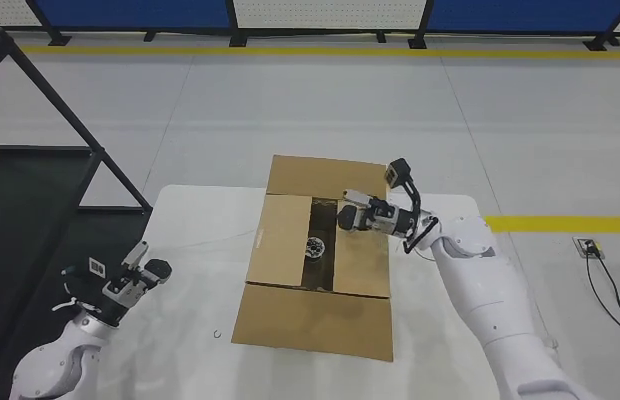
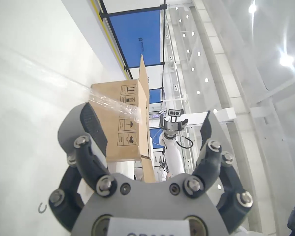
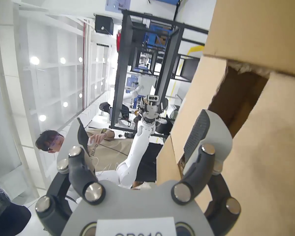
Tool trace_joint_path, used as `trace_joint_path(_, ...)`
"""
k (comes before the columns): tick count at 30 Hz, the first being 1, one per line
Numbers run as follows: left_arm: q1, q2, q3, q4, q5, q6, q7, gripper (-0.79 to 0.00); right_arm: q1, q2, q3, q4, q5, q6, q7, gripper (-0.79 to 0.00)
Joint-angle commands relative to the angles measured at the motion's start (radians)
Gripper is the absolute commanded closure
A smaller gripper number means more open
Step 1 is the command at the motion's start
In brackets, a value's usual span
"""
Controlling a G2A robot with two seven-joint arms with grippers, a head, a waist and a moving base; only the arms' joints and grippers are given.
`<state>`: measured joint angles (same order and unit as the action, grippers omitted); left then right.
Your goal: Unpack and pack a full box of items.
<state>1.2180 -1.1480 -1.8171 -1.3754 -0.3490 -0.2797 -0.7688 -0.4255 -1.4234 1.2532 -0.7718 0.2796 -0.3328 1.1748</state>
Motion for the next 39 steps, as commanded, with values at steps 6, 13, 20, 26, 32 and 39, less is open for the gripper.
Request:
trace_joint_path(6, 0.029, 0.009, 0.011, -0.059, -0.045, 0.027, -0.122, -0.785, 0.029, -0.022, -0.111, -0.001, -0.074, 0.074, -0.008, -0.785)
trace_joint_path(13, 0.033, 0.015, 0.046, -0.060, -0.002, 0.006, -0.145, -0.785, 0.097, -0.061, -0.213, 0.096, -0.115, 0.103, -0.086, -0.785)
trace_joint_path(20, 0.017, 0.015, 0.104, -0.046, 0.039, -0.008, -0.115, -0.785, 0.150, -0.091, -0.259, 0.183, -0.095, 0.094, -0.088, -0.785)
trace_joint_path(26, 0.004, 0.015, 0.117, -0.028, 0.041, -0.026, -0.054, -0.785, 0.177, -0.107, -0.265, 0.228, -0.047, 0.044, -0.072, -0.785)
trace_joint_path(32, -0.008, 0.018, 0.106, -0.010, 0.022, -0.023, -0.016, -0.785, 0.192, -0.114, -0.256, 0.235, -0.007, -0.009, -0.068, -0.785)
trace_joint_path(39, -0.014, 0.027, 0.068, 0.001, 0.001, -0.029, 0.005, -0.785, 0.190, -0.134, -0.270, 0.182, 0.046, -0.028, -0.061, -0.785)
